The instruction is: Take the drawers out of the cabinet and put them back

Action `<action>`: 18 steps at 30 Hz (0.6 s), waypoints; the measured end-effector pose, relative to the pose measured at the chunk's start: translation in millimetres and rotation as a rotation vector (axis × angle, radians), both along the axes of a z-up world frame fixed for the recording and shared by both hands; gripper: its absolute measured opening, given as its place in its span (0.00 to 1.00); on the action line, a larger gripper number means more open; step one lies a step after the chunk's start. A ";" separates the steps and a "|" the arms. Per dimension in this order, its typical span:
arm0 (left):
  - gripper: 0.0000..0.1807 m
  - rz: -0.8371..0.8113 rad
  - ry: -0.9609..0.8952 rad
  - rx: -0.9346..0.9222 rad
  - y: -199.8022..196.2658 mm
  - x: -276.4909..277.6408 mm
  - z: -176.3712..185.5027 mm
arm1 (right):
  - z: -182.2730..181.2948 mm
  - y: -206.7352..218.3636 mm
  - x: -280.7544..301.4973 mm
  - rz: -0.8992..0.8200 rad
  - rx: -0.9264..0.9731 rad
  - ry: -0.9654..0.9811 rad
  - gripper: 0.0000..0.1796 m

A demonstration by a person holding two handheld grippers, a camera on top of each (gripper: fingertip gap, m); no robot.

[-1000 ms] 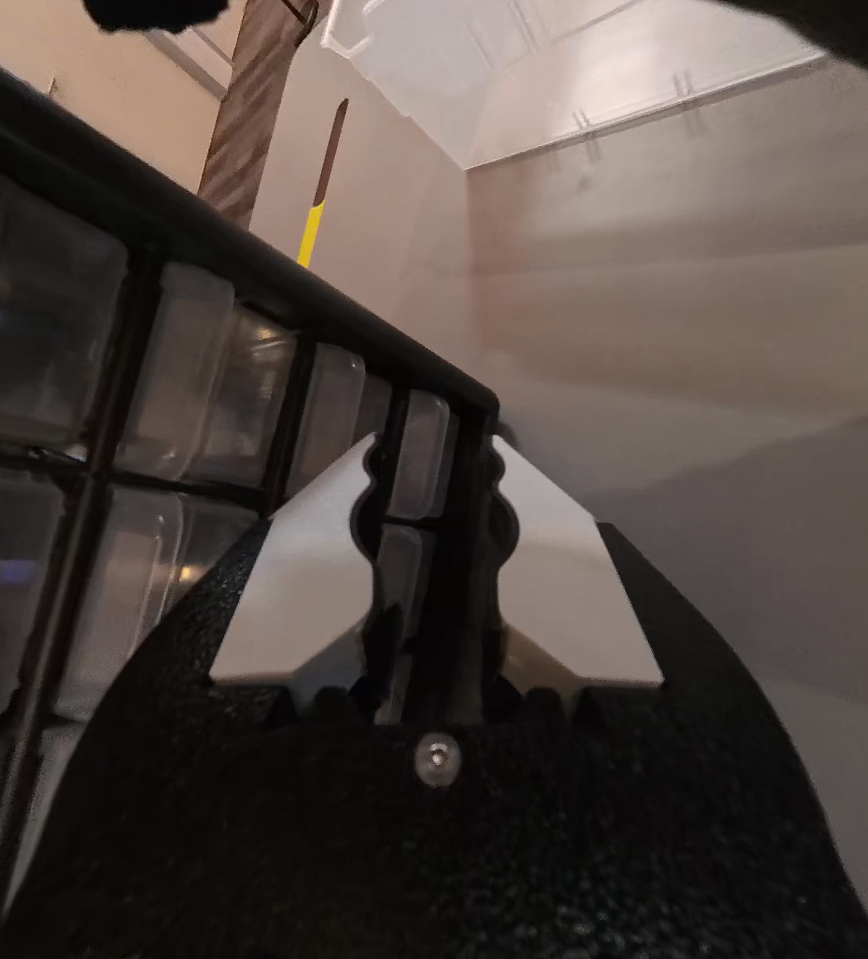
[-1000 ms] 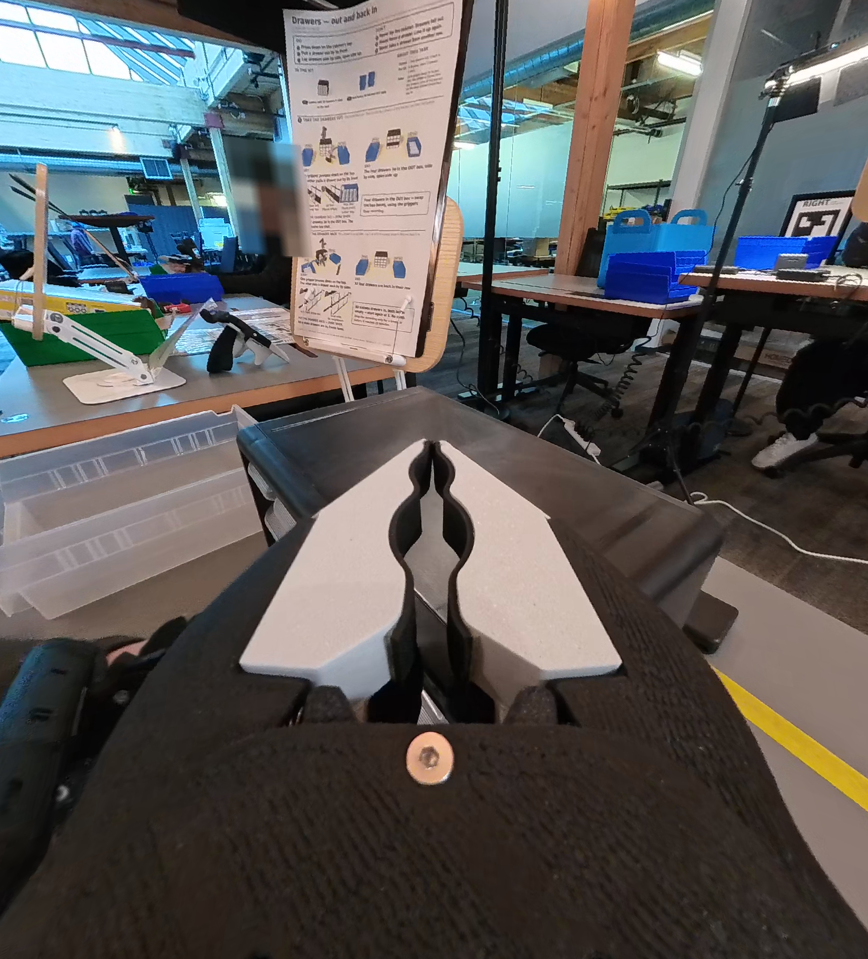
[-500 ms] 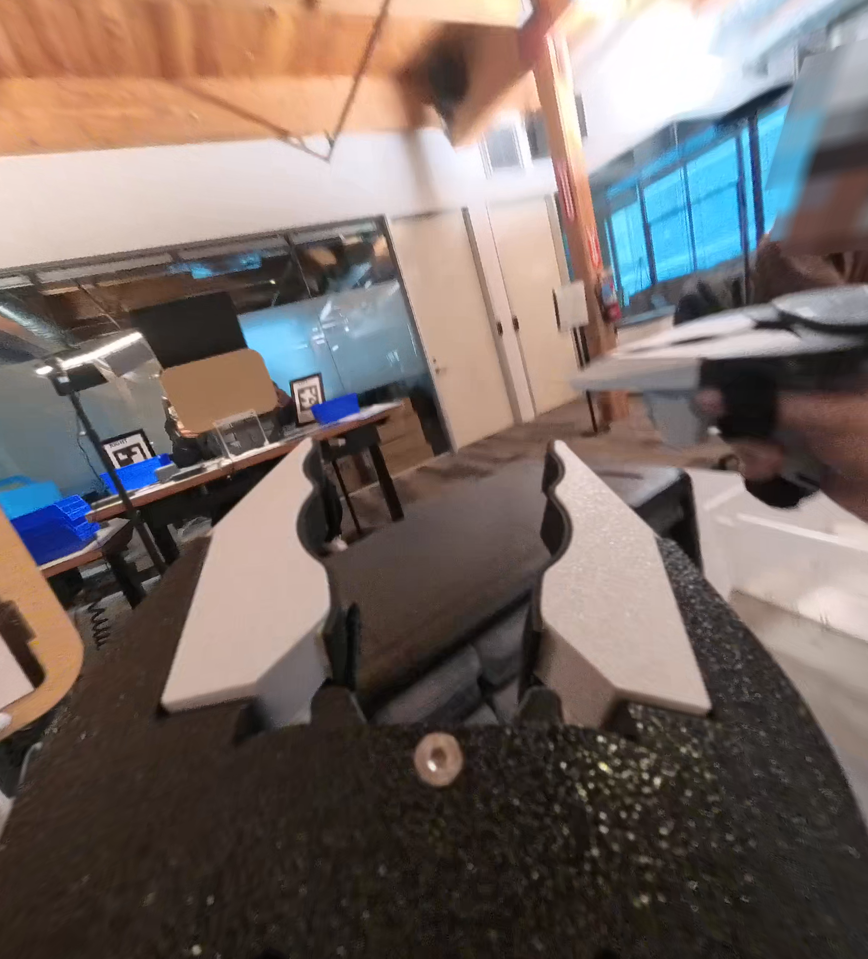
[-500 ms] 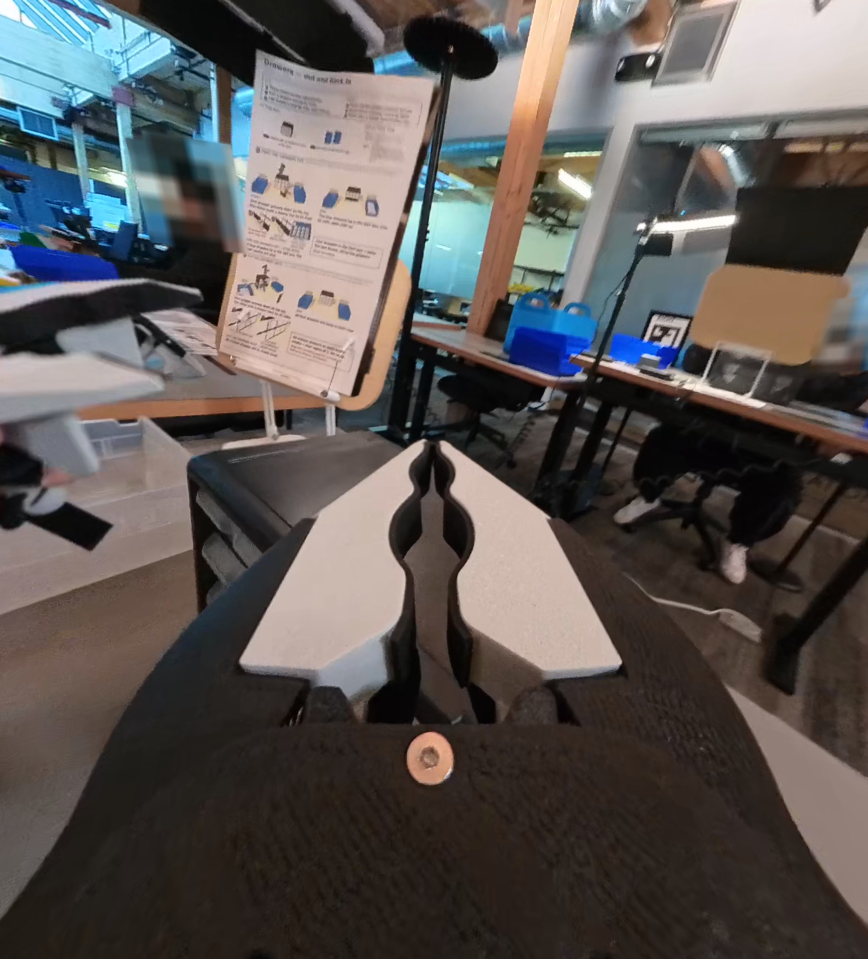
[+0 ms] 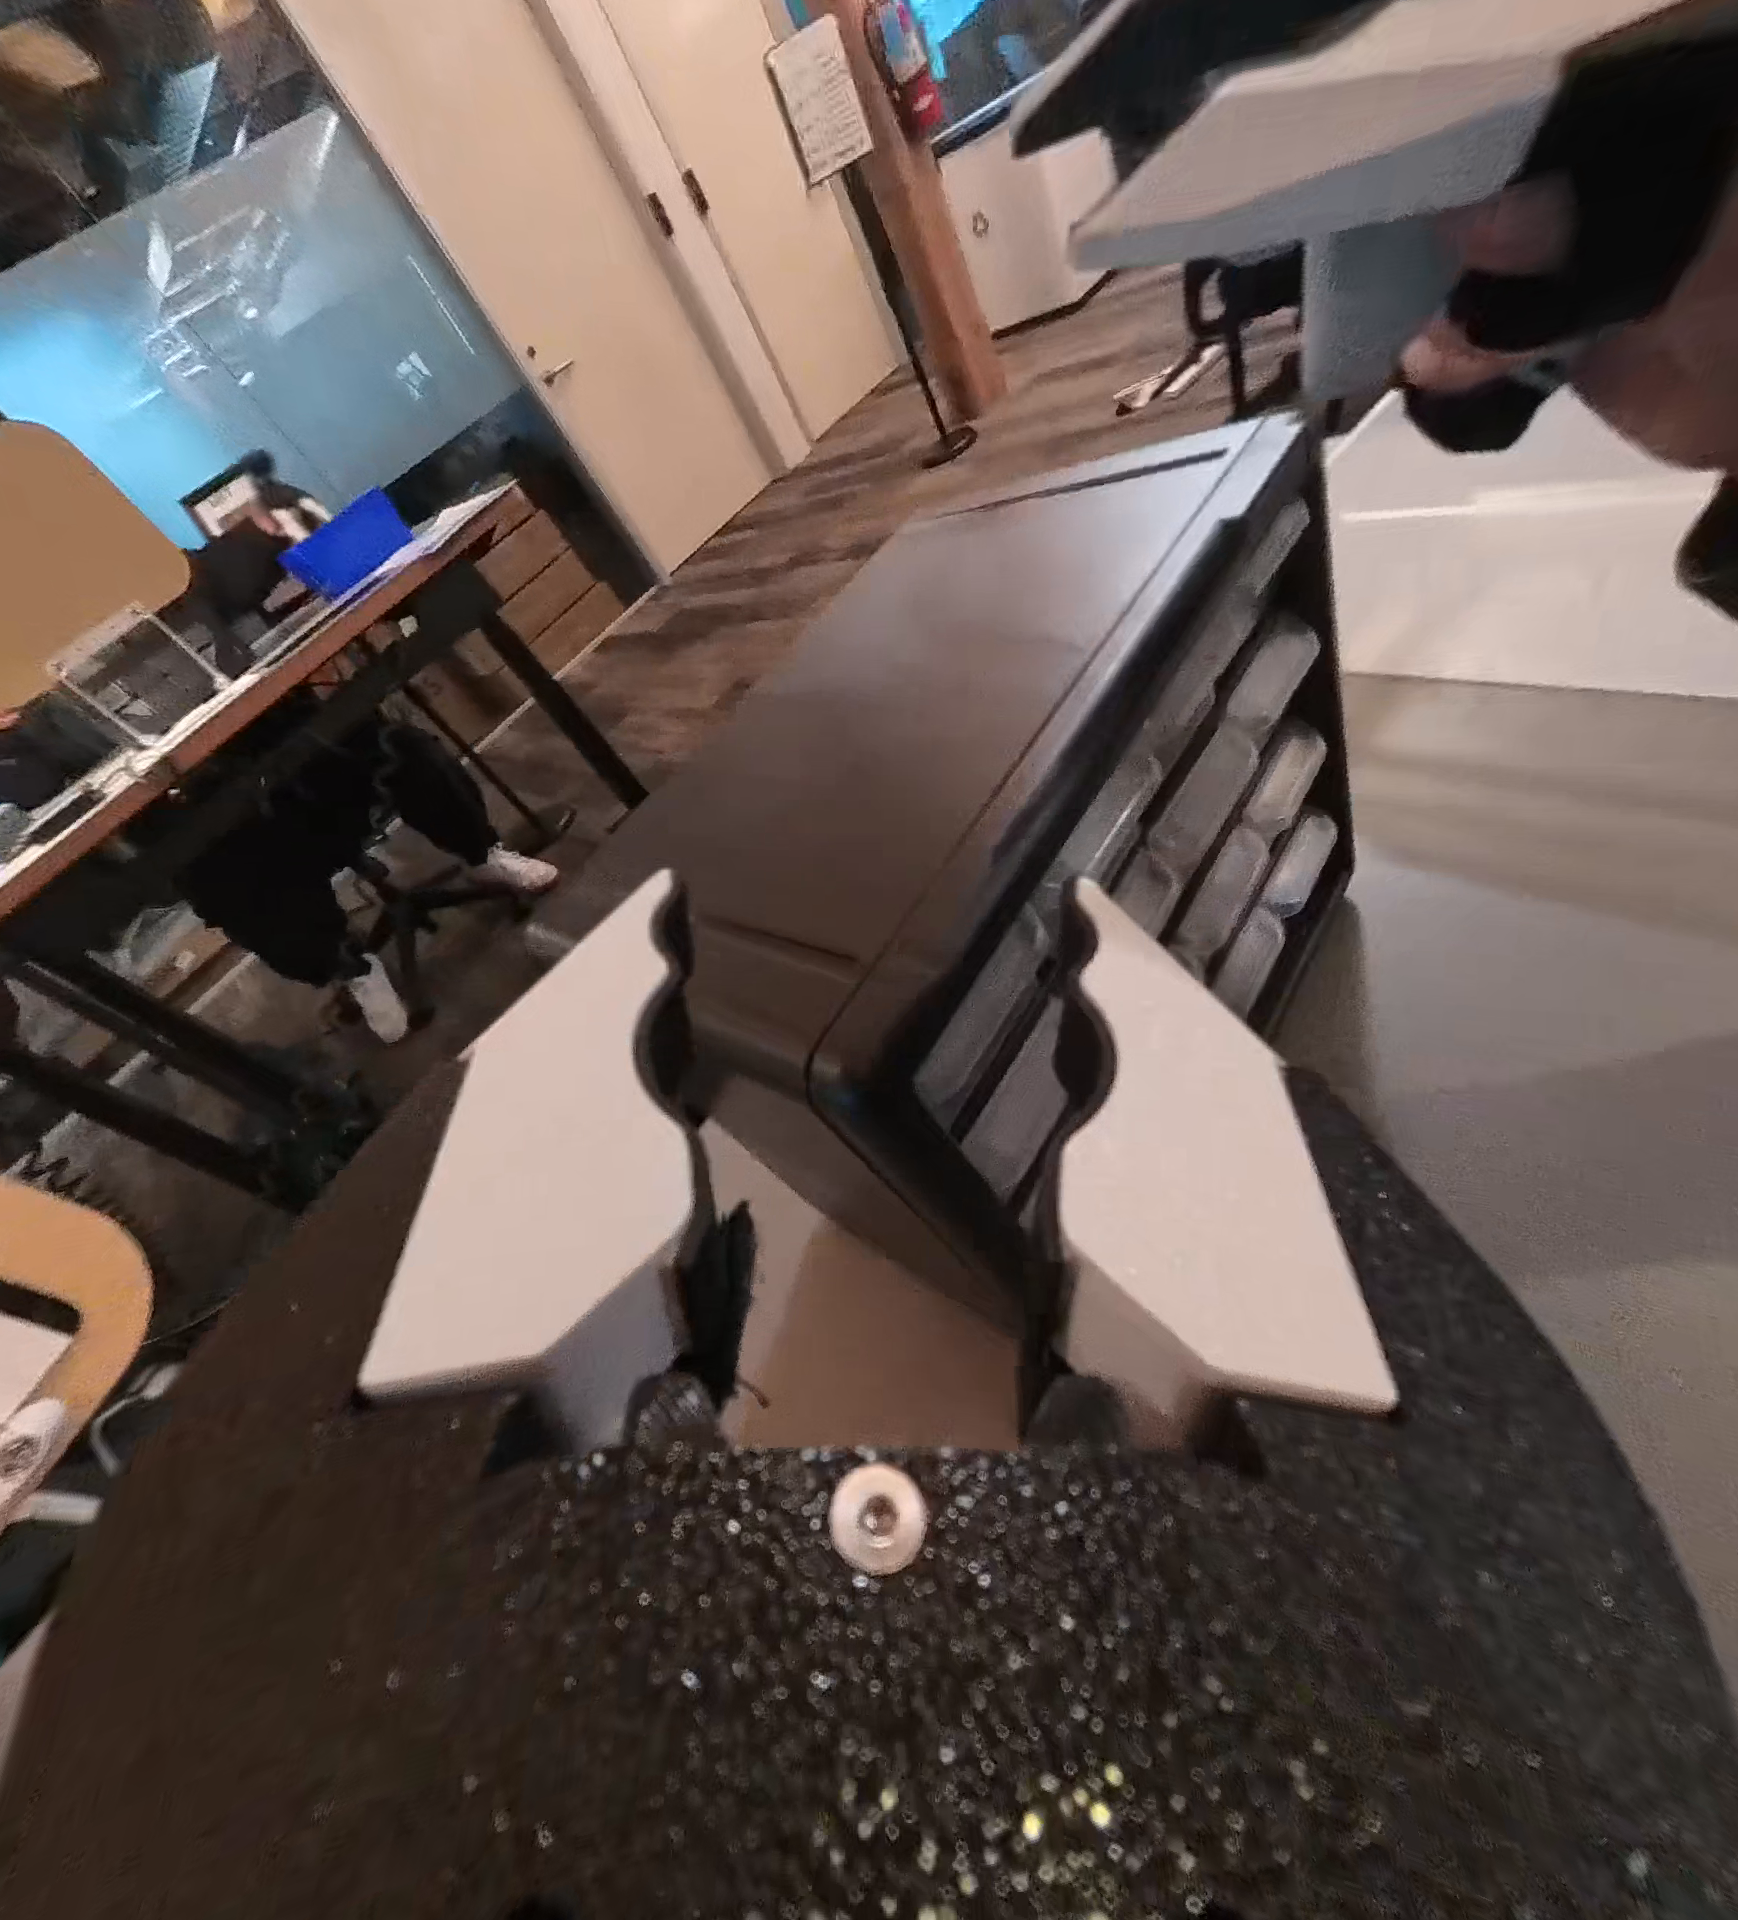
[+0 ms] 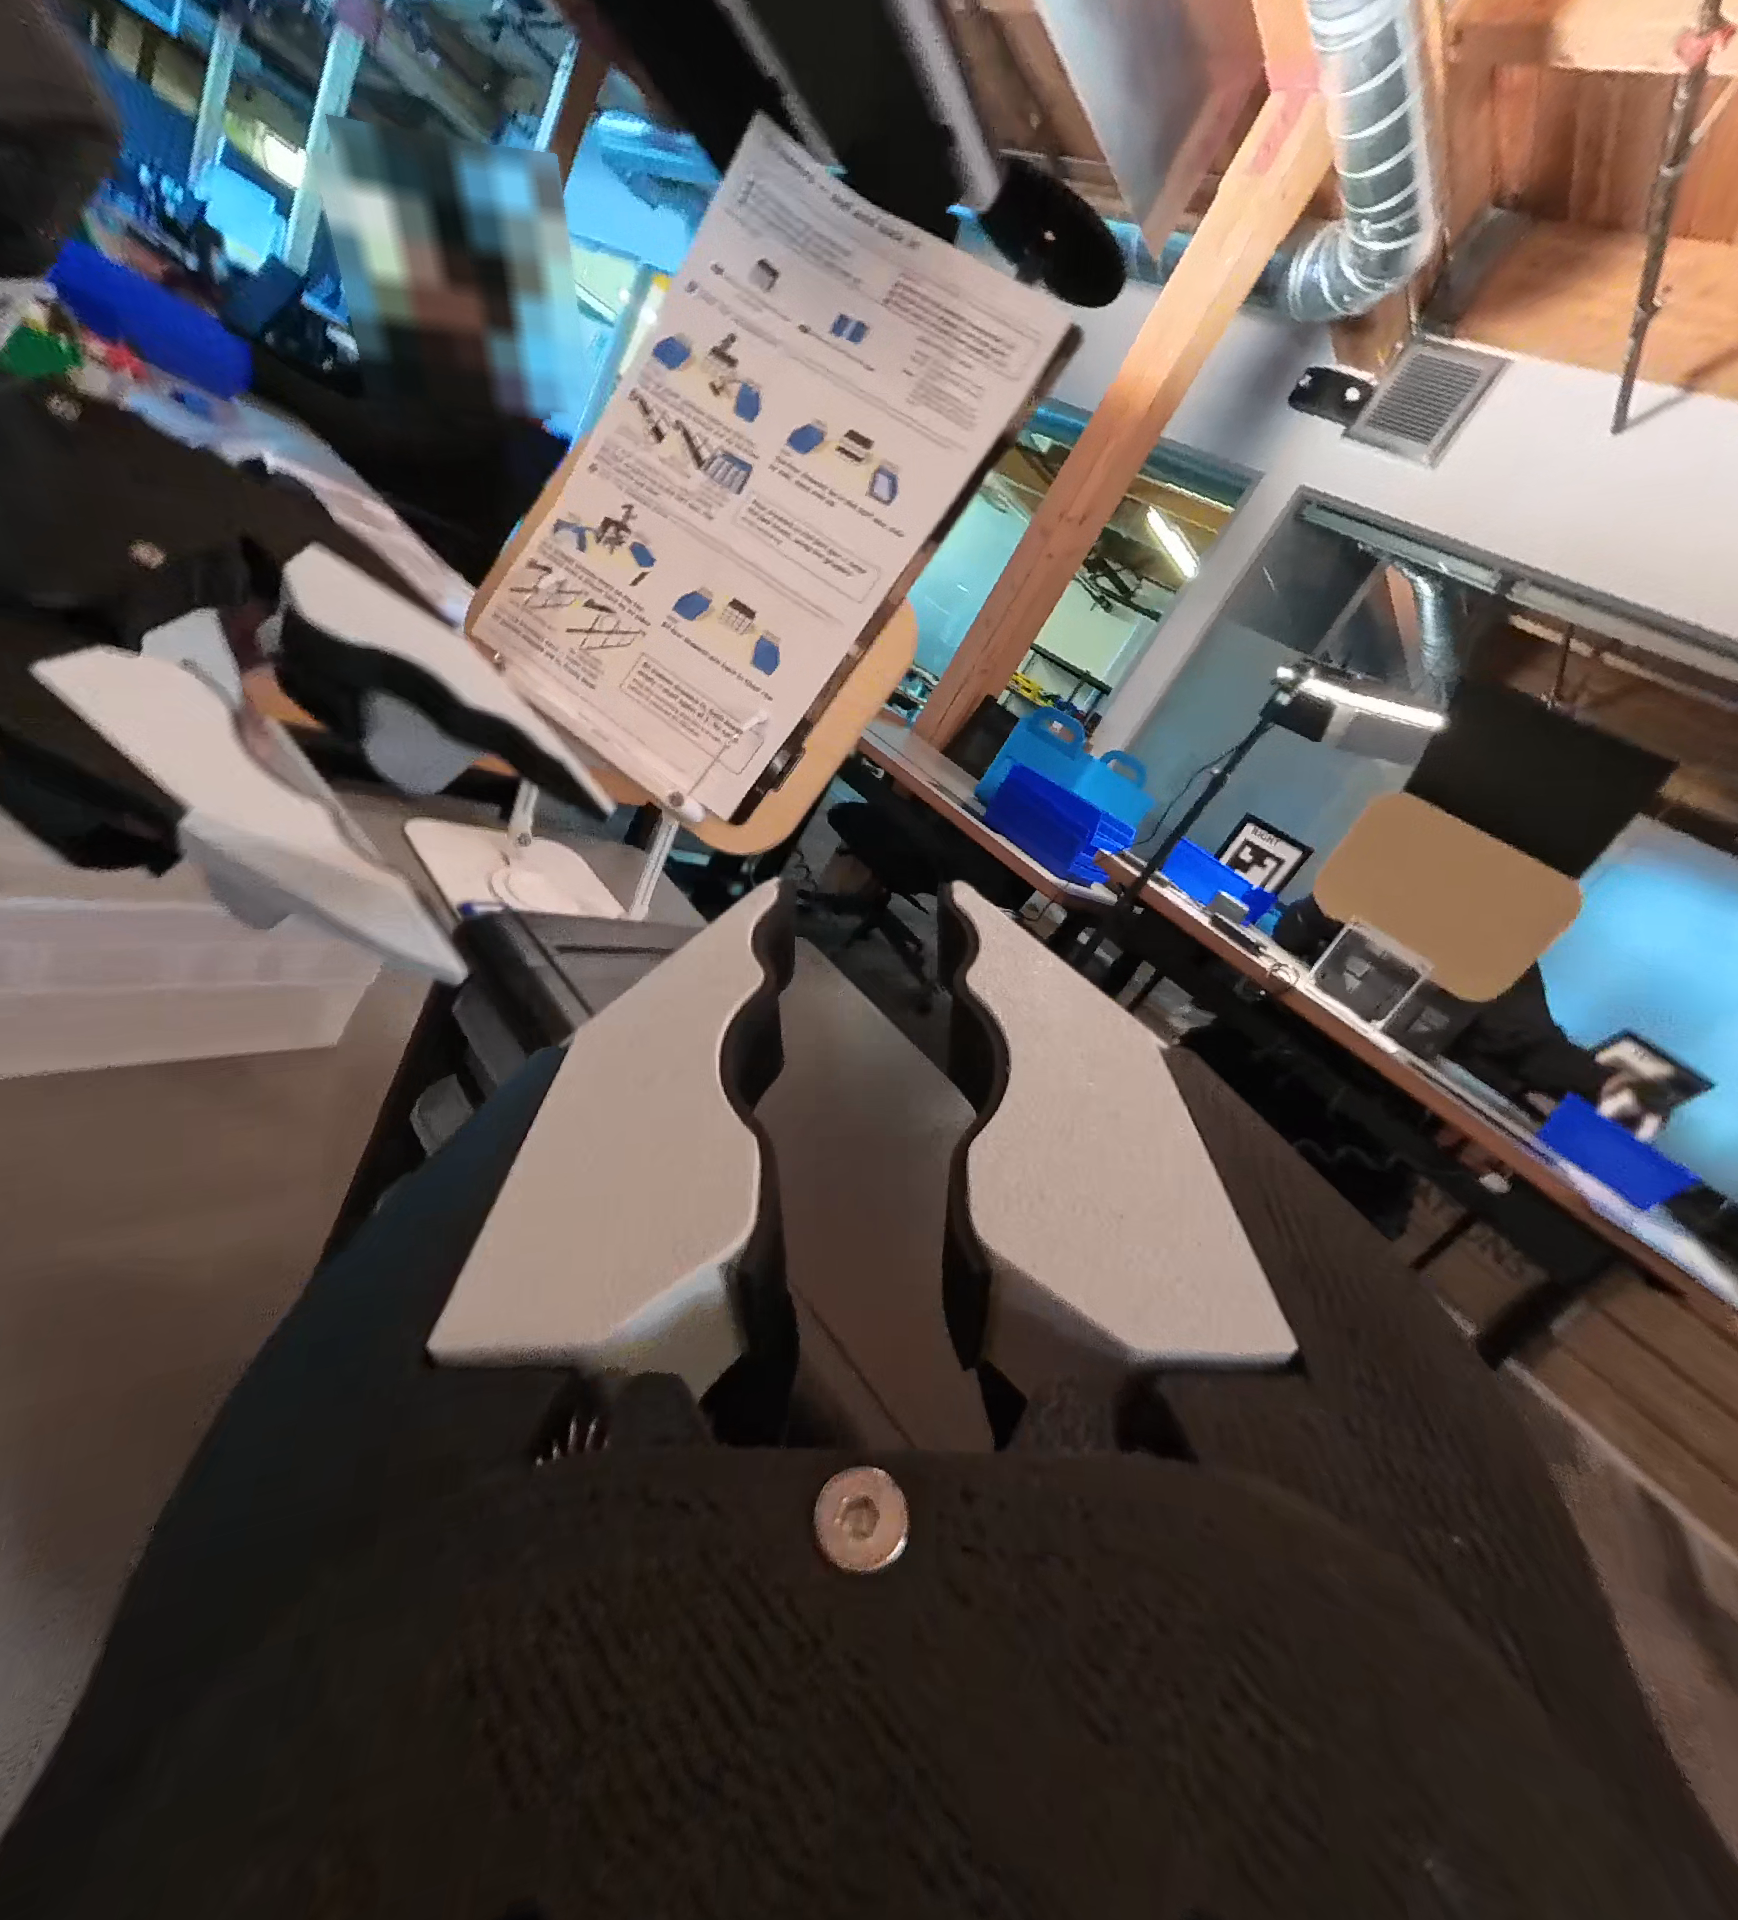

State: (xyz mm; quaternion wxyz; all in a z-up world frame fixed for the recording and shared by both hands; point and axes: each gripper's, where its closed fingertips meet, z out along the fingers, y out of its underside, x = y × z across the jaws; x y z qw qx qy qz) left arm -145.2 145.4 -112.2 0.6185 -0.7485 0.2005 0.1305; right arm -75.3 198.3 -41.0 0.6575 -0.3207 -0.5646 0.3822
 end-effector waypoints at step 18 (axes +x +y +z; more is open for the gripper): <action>0.21 -0.080 -0.329 0.001 3.3 -29.7 -17.6 | -209.6 -68.8 -59.4 -0.226 0.728 -0.185 0.14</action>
